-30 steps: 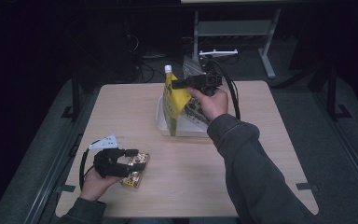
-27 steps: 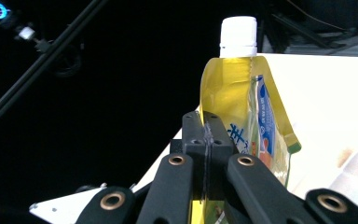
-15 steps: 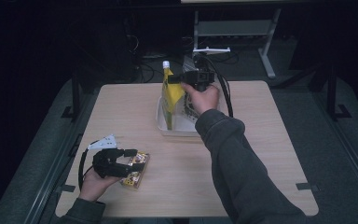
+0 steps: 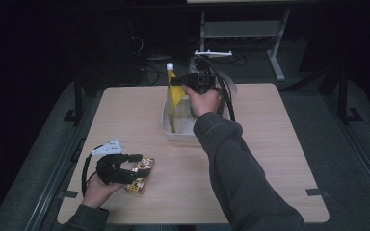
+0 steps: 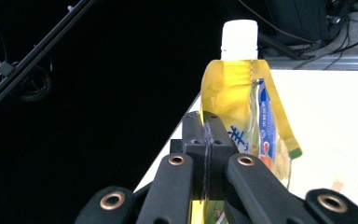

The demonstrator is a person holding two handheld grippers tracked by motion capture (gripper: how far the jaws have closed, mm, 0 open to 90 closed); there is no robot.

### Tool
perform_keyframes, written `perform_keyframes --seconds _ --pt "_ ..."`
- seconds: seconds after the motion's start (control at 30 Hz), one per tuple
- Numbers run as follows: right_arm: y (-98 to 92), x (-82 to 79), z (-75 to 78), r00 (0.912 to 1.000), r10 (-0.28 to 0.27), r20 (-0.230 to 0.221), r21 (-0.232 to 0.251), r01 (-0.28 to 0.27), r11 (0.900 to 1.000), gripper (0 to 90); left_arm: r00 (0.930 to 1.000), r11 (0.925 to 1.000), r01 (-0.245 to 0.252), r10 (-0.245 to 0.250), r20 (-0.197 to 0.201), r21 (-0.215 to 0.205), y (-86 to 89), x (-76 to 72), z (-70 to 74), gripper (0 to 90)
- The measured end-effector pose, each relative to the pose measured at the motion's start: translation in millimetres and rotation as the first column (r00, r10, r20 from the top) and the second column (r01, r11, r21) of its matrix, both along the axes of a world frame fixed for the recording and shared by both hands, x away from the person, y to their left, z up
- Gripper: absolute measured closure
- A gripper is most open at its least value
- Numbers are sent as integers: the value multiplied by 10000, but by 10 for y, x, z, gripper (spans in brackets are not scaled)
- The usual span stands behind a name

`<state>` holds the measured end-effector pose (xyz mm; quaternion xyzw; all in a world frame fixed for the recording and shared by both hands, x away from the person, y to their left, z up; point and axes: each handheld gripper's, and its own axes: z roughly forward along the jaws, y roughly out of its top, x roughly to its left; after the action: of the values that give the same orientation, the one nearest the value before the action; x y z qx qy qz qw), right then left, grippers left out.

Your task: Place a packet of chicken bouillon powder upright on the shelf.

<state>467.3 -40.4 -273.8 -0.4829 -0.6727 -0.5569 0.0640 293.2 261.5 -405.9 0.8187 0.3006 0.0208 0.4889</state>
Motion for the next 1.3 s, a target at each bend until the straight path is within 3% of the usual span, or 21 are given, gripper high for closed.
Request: perform_keyframes --seconds 0.37,0.87,1.3 --pt "67 52 -78 9994 -328 76 -51 328 9994 894 9999 10000 -53 53 103 39 -21 -10 5 262" --pt "170 127 -262 9993 -355 -80 -201 354 9992 893 9993 9994 -337 337 166 -19 54 -1 19 262" --pt "225 168 -408 9989 -345 -308 -260 337 9991 884 9994 9993 -338 337 43 182 49 11 -16 262"
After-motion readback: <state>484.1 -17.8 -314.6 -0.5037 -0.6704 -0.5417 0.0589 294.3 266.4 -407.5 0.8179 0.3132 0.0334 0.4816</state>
